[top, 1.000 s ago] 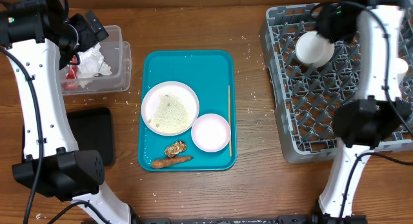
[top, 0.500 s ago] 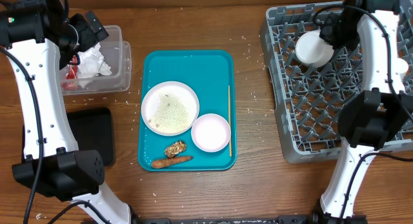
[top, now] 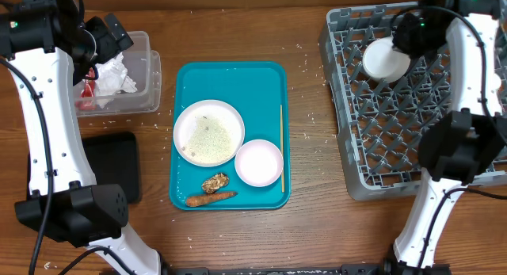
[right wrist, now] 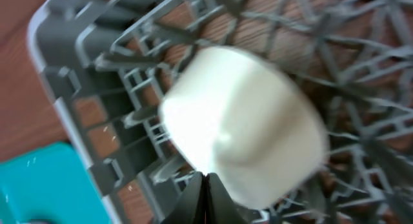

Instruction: Sort waste into correct bins and load items into the dishwasher

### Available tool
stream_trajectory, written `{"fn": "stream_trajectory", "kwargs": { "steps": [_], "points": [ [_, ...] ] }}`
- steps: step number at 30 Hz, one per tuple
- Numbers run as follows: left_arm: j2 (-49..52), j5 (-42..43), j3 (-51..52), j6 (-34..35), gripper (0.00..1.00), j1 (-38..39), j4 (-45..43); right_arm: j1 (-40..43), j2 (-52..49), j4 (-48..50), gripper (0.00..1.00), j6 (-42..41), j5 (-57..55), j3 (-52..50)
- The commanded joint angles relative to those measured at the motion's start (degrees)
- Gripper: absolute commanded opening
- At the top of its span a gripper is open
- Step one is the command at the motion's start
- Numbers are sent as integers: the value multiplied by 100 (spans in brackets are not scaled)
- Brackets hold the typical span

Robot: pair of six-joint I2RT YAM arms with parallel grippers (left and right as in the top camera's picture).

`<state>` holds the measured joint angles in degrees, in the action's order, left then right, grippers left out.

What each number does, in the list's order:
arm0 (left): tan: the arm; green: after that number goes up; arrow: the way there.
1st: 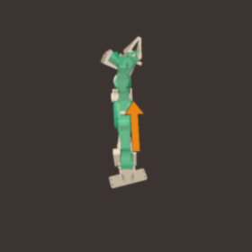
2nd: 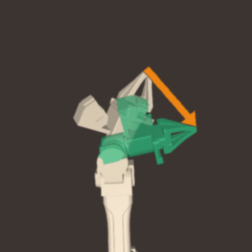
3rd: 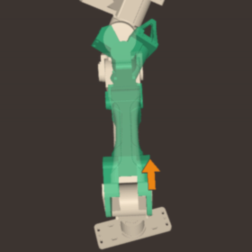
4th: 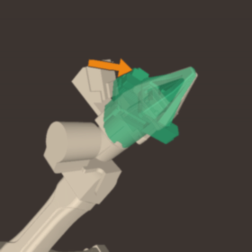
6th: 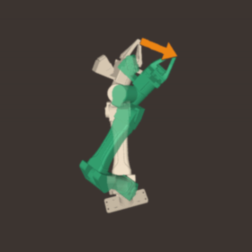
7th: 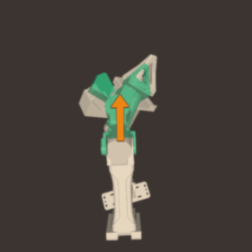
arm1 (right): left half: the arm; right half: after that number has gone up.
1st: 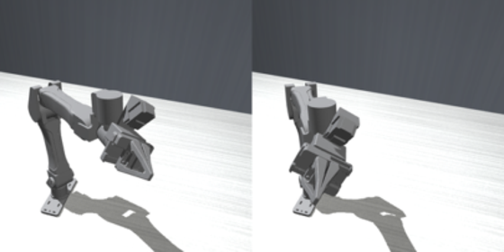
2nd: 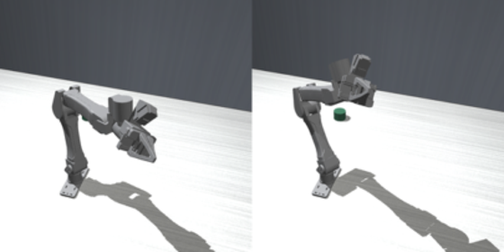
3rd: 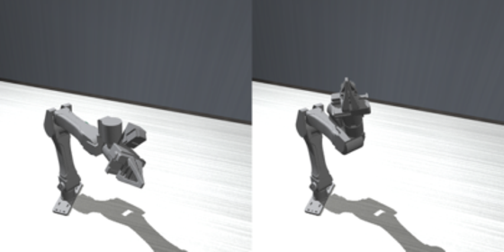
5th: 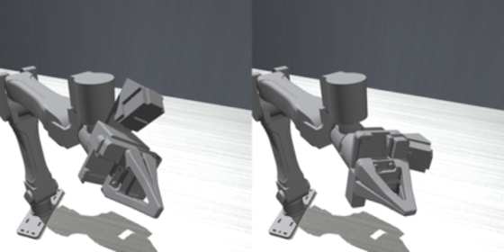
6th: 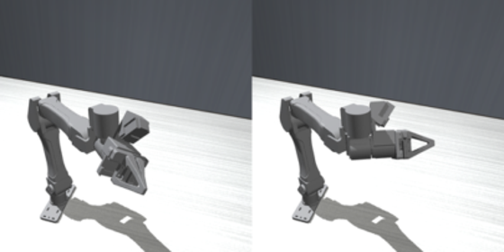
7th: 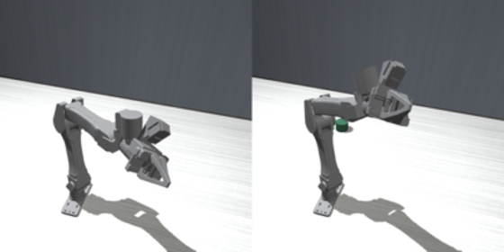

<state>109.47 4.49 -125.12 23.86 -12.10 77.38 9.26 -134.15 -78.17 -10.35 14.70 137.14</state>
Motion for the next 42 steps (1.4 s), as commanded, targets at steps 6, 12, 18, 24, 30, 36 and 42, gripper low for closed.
{"fn": "stream_trajectory", "kwargs": {
  "steps": [6,12,18,24,30,36,42],
  "points": [
    [-7,-20,15,59,100,13,0,-205,138,485,4,256,-538,-671],
    [-9,-20,15,59,100,13,0,-70,151,835,4,-170,-1360,-763],
    [-7,-20,15,59,100,13,0,15,205,573,4,-192,-1513,-2],
    [-9,-20,15,59,100,13,0,-144,448,-225,4,-291,-1266,754],
    [-7,-20,15,59,100,13,0,-973,1008,-1587,21,730,1056,973],
    [-7,-20,15,59,100,13,0,-2122,1008,-1888,64,802,1078,660],
    [-7,-20,15,59,100,13,0,-3543,1008,-1888,88,297,151,-175]
  ]
}}
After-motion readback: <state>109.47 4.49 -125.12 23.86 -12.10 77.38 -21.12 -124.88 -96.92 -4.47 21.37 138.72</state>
